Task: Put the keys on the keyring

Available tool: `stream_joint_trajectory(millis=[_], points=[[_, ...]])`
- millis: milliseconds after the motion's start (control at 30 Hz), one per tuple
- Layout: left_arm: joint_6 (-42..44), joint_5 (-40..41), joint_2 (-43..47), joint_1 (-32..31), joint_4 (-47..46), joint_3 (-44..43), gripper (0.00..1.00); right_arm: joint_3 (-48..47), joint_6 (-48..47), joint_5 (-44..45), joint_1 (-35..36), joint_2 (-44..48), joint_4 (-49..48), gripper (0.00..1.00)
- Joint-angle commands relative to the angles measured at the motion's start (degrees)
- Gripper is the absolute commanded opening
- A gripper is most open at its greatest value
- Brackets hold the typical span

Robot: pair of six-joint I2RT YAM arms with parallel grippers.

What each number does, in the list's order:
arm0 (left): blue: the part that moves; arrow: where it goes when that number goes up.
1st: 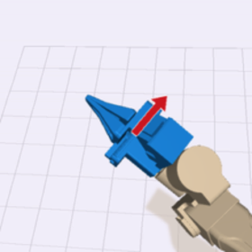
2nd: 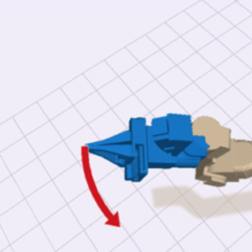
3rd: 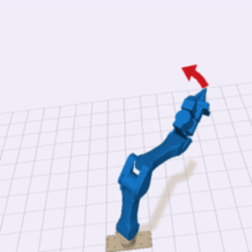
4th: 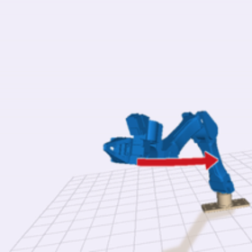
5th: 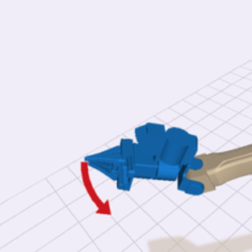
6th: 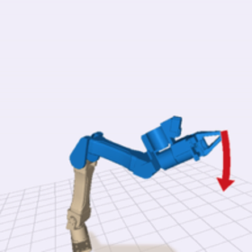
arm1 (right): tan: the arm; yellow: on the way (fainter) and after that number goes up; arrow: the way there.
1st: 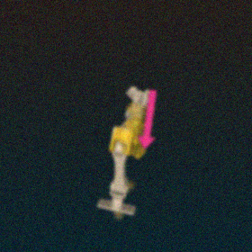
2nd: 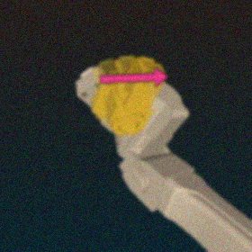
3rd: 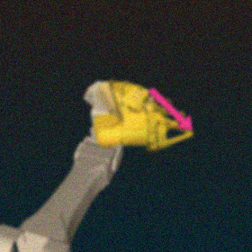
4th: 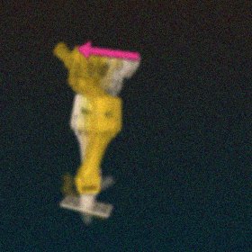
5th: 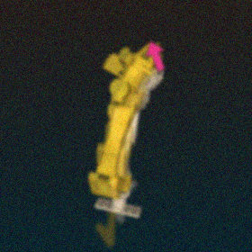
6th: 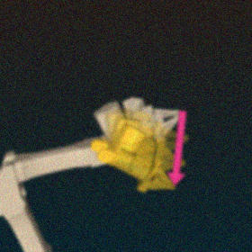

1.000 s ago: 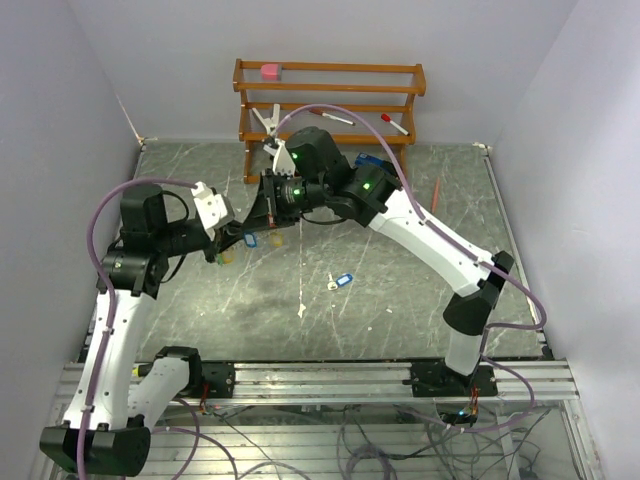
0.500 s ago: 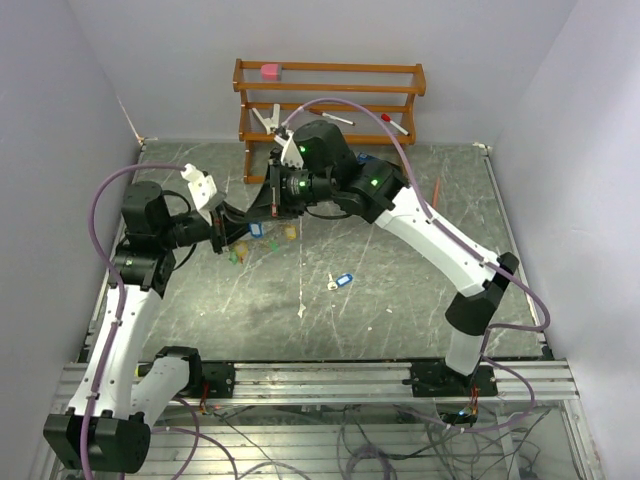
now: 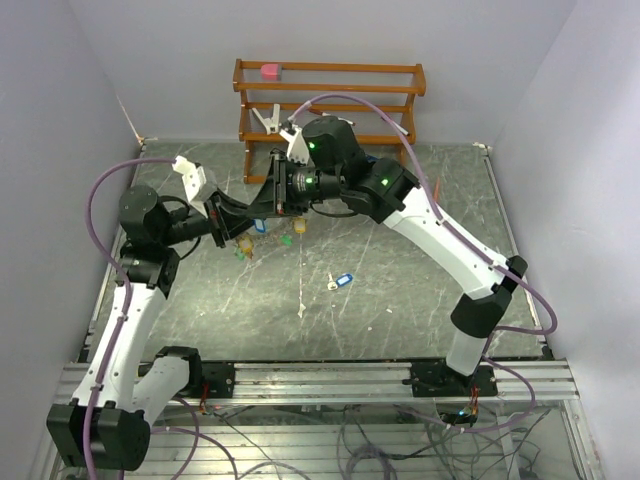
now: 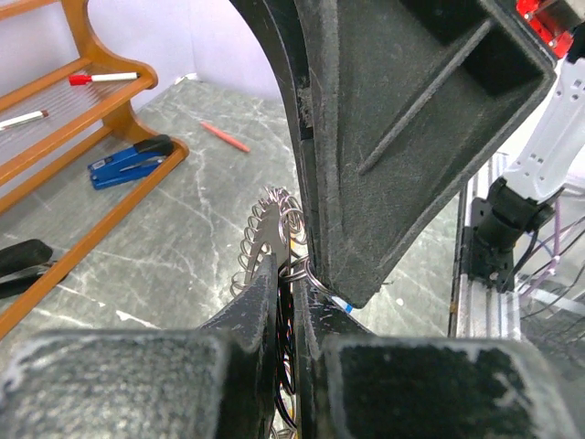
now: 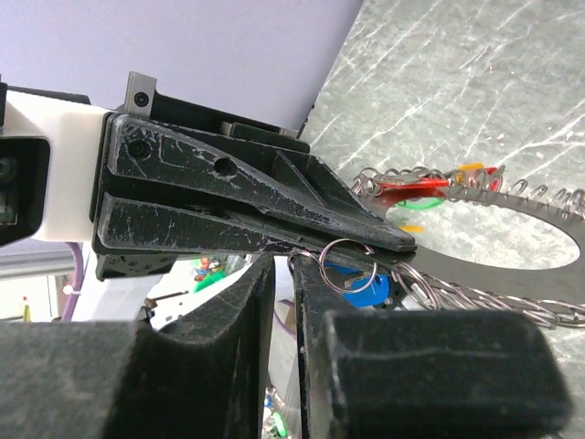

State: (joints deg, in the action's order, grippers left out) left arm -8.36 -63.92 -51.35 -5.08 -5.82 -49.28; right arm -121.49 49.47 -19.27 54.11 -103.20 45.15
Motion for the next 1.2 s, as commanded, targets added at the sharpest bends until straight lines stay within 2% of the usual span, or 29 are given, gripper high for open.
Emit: stream_joint_trajectory(millis=[0,200,333,400,667,933,1167], points=[[-9.84,-2.42,0.19,-0.83,-19.32,-0.07,0.07,0.27,0.10,-0.22,0.16,-0.31,3.82,0.15],[-17.89,-0.86,-0.57,-0.81,-29.15,2.09,0.07,-0.76,0.49,-0.67,-0.14,-0.25,4.56,0.19],[-21.99,0.05,-1.58,-0.87,-34.81,3.03,0.07,-0.95,1.09,-1.47,-0.17,-0.18,4.39,0.25],[-23.01,0.48,-1.96,-0.88,-36.49,3.07,0.07,-1.61,1.30,-1.81,-0.16,-0.44,4.79,0.31],[-24.00,1.48,-2.50,-0.89,-37.65,2.84,0.07,-3.57,1.59,-2.53,-0.21,-0.66,5.66,0.35],[-26.18,2.42,-2.96,-0.89,-40.42,3.12,0.07,-3.01,2.15,-1.73,-0.46,0.42,4.40,0.45],[-24.27,2.27,-2.72,-0.89,-38.53,3.57,0.07,-3.37,2.11,-0.93,-1.61,1.54,4.00,0.45]])
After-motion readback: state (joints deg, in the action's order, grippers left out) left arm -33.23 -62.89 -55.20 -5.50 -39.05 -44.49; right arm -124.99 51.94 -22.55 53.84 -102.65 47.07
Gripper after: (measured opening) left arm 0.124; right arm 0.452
